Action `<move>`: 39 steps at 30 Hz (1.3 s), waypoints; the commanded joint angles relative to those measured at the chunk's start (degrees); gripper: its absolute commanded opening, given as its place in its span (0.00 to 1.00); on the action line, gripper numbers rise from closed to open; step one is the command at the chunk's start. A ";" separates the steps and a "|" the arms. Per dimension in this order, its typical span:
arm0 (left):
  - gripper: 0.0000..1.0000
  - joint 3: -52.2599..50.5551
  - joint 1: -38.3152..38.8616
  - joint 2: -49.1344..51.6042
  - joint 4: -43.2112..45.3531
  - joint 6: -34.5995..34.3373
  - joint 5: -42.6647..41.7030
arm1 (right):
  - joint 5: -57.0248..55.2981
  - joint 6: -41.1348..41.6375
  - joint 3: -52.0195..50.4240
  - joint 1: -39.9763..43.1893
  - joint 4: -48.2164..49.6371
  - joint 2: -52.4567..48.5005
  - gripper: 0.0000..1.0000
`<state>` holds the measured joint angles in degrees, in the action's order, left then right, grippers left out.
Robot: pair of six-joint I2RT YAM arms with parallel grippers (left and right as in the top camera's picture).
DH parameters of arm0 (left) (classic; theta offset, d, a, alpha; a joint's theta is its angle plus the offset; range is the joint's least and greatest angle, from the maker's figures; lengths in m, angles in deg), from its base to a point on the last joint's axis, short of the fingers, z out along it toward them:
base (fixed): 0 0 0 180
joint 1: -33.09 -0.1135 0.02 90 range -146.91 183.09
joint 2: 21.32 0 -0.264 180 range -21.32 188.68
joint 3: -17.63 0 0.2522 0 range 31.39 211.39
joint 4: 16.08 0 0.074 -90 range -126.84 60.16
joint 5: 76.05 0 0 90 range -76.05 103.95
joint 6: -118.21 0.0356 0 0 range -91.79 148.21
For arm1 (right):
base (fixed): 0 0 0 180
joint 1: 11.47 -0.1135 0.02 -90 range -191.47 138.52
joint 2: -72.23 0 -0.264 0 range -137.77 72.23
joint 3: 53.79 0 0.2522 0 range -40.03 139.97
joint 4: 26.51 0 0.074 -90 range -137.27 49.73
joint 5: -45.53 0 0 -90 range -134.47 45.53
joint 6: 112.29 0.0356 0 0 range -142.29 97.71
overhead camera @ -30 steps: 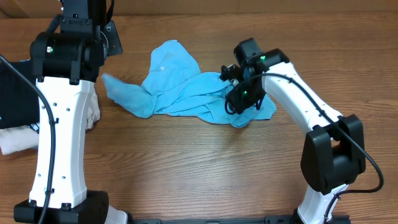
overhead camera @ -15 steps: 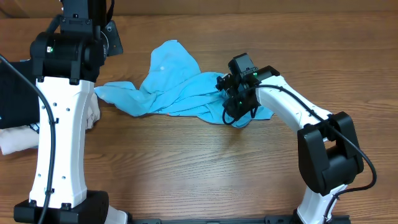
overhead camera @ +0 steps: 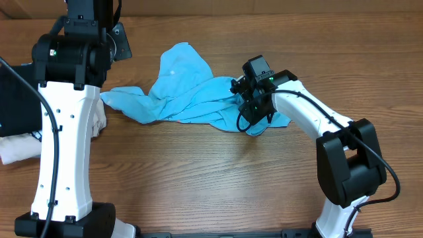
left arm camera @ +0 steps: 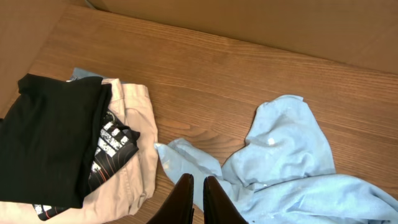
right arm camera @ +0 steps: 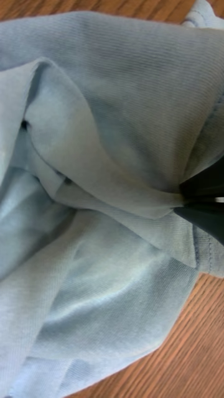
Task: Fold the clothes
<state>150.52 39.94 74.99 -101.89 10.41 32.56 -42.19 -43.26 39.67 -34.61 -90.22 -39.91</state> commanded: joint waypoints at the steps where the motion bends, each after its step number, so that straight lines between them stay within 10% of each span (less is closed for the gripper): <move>1: 0.11 0.11 -0.46 0.44 -0.13 0.46 -0.50 | -0.33 0.22 -0.55 -0.15 0.07 0.98 0.04; 15: 0.13 0.11 -0.46 0.44 -4.07 0.46 -2.29 | -24.13 21.05 11.32 11.87 -10.49 13.44 0.04; 29: 0.15 -2.89 -0.44 2.34 -6.10 0.44 -15.30 | -16.74 21.03 11.37 22.14 -14.29 19.43 0.04; 39: 0.34 -16.31 0.46 5.49 -0.85 -3.65 -26.27 | -13.62 21.00 11.37 22.14 -14.88 19.43 0.04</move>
<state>139.20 39.94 78.86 -105.39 8.92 12.54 -57.38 -22.80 51.08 -12.36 -105.41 -20.68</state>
